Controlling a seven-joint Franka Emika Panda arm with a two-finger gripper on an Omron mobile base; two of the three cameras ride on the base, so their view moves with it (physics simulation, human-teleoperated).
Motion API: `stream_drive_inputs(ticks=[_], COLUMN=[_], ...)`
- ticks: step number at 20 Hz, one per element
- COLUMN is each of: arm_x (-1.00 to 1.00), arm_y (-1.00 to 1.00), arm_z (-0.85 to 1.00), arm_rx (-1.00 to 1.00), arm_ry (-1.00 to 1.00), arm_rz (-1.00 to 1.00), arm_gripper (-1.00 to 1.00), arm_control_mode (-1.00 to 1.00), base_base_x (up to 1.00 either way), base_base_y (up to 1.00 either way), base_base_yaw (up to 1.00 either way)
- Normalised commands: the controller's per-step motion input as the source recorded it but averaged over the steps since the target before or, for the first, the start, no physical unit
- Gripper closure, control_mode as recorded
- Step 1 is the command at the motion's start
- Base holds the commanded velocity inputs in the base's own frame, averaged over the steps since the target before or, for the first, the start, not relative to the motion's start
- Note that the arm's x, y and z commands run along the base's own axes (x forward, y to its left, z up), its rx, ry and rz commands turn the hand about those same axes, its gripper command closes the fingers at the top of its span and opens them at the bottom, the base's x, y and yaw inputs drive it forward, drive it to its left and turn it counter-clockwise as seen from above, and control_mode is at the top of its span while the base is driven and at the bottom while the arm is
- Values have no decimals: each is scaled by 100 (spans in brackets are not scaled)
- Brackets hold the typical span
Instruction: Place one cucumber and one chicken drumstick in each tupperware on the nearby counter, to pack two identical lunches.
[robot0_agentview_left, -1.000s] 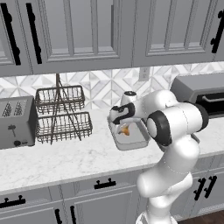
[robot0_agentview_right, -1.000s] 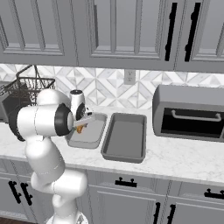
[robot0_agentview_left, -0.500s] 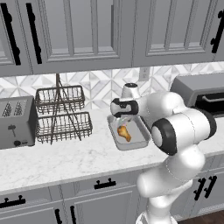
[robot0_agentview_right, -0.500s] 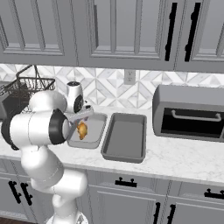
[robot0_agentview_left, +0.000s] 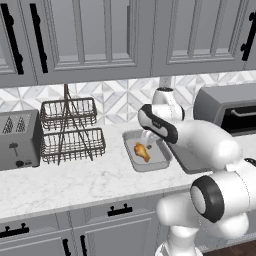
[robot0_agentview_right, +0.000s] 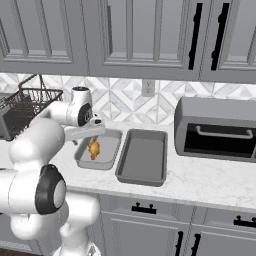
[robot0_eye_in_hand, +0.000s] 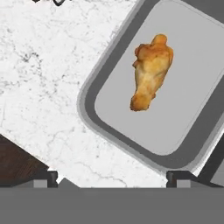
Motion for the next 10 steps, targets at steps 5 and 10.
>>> stream_drive_inputs(ticks=[5, 10], arm_x=[-100, -97], arm_y=[-31, -12], arm_z=[-13, 34], arm_rx=[0, 0], arm_ry=[12, 0], arm_rz=[-17, -7], arm_gripper=[-100, -100], arm_control_mode=[-100, -100], base_base_x=[0, 0], base_base_y=[0, 0], base_base_yaw=[0, 0])
